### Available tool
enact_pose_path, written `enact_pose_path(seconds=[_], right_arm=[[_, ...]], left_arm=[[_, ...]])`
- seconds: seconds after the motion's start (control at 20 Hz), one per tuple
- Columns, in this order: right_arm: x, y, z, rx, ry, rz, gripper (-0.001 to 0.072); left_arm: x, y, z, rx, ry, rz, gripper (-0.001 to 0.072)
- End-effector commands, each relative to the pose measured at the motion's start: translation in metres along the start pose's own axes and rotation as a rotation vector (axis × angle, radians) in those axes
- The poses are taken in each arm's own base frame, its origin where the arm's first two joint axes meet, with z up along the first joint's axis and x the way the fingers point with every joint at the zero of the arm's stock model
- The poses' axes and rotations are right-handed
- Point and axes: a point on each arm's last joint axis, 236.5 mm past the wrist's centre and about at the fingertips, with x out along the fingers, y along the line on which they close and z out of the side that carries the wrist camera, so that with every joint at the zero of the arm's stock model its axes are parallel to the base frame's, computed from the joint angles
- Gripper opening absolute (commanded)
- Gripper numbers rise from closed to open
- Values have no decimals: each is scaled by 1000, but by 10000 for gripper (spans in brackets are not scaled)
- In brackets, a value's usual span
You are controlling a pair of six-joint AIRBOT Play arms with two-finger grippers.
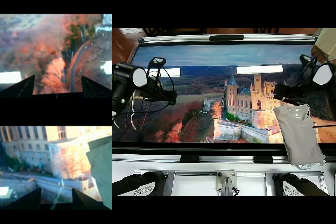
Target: Fold the shirts.
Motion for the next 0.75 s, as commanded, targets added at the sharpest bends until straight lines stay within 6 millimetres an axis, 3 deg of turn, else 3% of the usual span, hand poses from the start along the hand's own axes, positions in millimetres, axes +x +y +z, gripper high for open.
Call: enact_pose_path(seconds=[0.0, 0.35, 0.7], right_arm=[[7, 18, -13, -14, 71, 60, 504], [7, 18, -13, -14, 70, 59, 503], [8, 18, -13, -14, 71, 59, 503]], left_arm=[[11, -9, -16, 7, 26, -4, 712], [14, -29, -14, -8, 15, -87, 713], [14, -29, -13, 13, 10, -89, 712]])
